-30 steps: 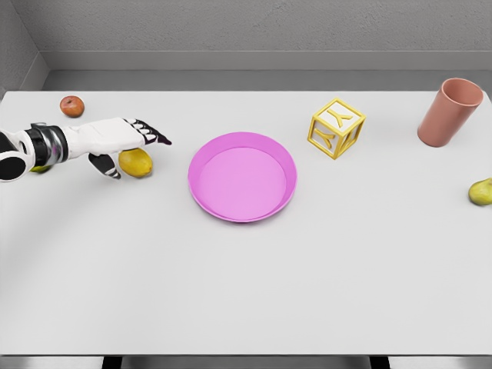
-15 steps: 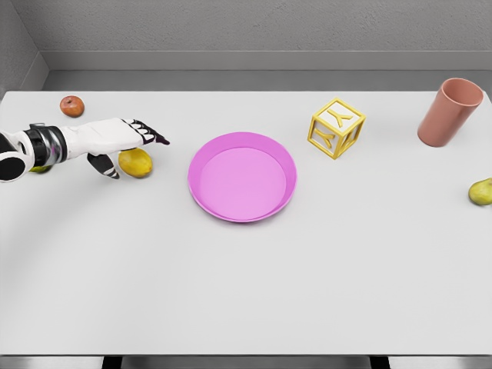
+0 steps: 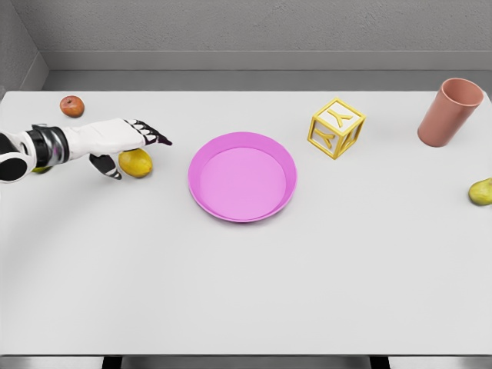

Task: Put the lemon on the plate with left arm

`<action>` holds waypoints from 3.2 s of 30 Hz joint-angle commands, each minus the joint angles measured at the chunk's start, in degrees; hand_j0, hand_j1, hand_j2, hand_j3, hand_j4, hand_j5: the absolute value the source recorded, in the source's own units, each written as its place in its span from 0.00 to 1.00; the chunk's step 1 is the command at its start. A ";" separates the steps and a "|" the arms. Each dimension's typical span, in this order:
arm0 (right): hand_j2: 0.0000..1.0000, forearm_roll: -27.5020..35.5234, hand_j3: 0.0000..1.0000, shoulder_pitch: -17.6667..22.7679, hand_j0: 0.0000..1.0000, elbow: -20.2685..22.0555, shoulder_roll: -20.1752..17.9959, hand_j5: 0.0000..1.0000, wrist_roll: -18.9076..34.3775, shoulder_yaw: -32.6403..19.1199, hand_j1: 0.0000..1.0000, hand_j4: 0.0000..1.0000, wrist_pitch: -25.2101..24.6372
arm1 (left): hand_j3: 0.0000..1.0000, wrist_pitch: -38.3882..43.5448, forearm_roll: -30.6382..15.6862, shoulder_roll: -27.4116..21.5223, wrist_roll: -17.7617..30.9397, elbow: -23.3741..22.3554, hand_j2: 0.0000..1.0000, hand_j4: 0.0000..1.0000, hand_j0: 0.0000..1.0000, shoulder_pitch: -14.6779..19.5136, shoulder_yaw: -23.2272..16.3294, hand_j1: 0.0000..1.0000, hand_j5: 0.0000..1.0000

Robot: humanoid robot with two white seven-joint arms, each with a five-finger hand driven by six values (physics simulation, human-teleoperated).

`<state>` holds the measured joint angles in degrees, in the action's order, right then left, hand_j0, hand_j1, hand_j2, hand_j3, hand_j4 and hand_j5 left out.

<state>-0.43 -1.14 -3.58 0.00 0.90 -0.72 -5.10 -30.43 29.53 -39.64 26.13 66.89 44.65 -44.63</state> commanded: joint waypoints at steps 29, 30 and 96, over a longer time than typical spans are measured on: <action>1.00 -0.01 1.00 0.09 1.00 -0.02 0.00 1.00 -0.02 0.01 1.00 1.00 0.00 | 1.00 0.11 2.11 -0.09 -0.91 -0.36 1.00 1.00 1.00 -0.35 -0.02 1.00 1.00; 1.00 -0.01 1.00 0.00 1.00 -0.02 0.00 1.00 -0.02 0.01 1.00 1.00 0.00 | 1.00 0.11 2.29 -0.09 -0.91 -0.18 1.00 1.00 1.00 -0.35 -0.02 1.00 1.00; 1.00 -0.01 1.00 0.00 1.00 -0.02 0.00 1.00 -0.02 0.01 1.00 1.00 0.00 | 0.64 0.11 2.64 -0.70 -0.38 1.92 0.64 0.64 0.64 -1.41 0.07 0.64 0.64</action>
<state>-0.43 -1.14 -3.58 0.00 0.90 -0.72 -5.10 -30.43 32.43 -40.28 25.77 68.57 43.16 -44.63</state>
